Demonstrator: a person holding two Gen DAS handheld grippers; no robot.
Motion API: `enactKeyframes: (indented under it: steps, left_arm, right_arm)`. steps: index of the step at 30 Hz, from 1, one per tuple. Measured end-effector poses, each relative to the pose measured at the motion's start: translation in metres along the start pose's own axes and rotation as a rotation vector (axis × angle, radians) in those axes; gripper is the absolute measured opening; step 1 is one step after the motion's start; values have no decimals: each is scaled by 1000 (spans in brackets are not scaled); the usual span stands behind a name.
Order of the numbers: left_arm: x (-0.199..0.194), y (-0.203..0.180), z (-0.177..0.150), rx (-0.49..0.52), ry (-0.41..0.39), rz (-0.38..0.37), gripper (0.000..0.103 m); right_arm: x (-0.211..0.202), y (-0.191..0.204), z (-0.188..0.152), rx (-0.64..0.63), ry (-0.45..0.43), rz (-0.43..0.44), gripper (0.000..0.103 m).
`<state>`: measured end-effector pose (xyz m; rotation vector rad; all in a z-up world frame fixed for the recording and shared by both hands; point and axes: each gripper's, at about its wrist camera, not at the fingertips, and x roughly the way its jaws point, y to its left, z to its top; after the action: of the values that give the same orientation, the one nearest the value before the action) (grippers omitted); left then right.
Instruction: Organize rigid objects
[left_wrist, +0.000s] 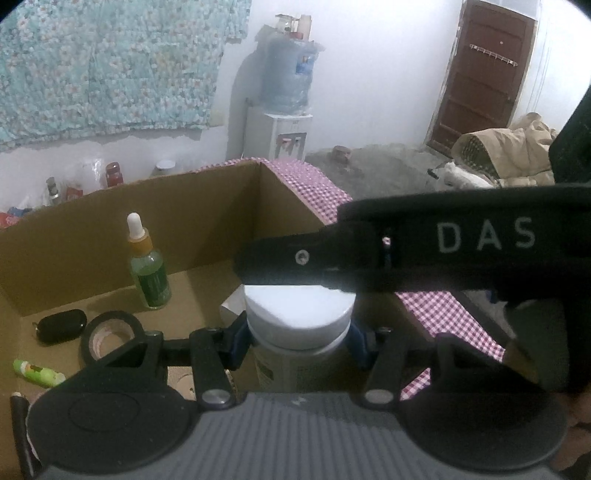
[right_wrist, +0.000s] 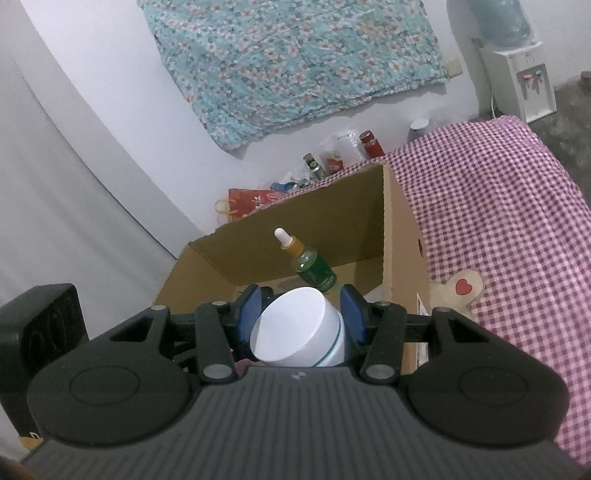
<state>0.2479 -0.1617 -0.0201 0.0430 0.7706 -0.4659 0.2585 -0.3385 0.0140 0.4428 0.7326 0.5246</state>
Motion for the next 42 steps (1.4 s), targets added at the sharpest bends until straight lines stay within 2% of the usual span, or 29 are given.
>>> enactKeyframes:
  steps: [9,15,17,26,31,36,38,42]
  left_arm:
    - [3,-1,-2,5,17,7,55]
    - [-1,-5,-5,11,7,38,71]
    - [-7,-5,-5,9,-8,31,81]
    - [-69,-10,-12,36,-193,31,102]
    - [-117,-7,-25,27,-283,74,103]
    - [-154,0,-43,-49,-321,180,103]
    - [-161,2,-49,-75,-301,244,103]
    - [-165,1,-61,-93,-245,417,103]
  right_arm:
    - [-2,5,0,-30,-2,-14,50]
    - [-6,8,2,-40,-17,-29,55]
    - [-11,10,2,-39,-30,-29,56]
    - [-54,24,1,-39,-126,-11,64]
    - [-89,40,0,-52,-197,7,72]
    - [-123,55,-10,-59,-261,5,81]
    - [-135,62,-18,-70,-283,-8,85]
    - [-150,76,-41,-108,-304,-64,98]
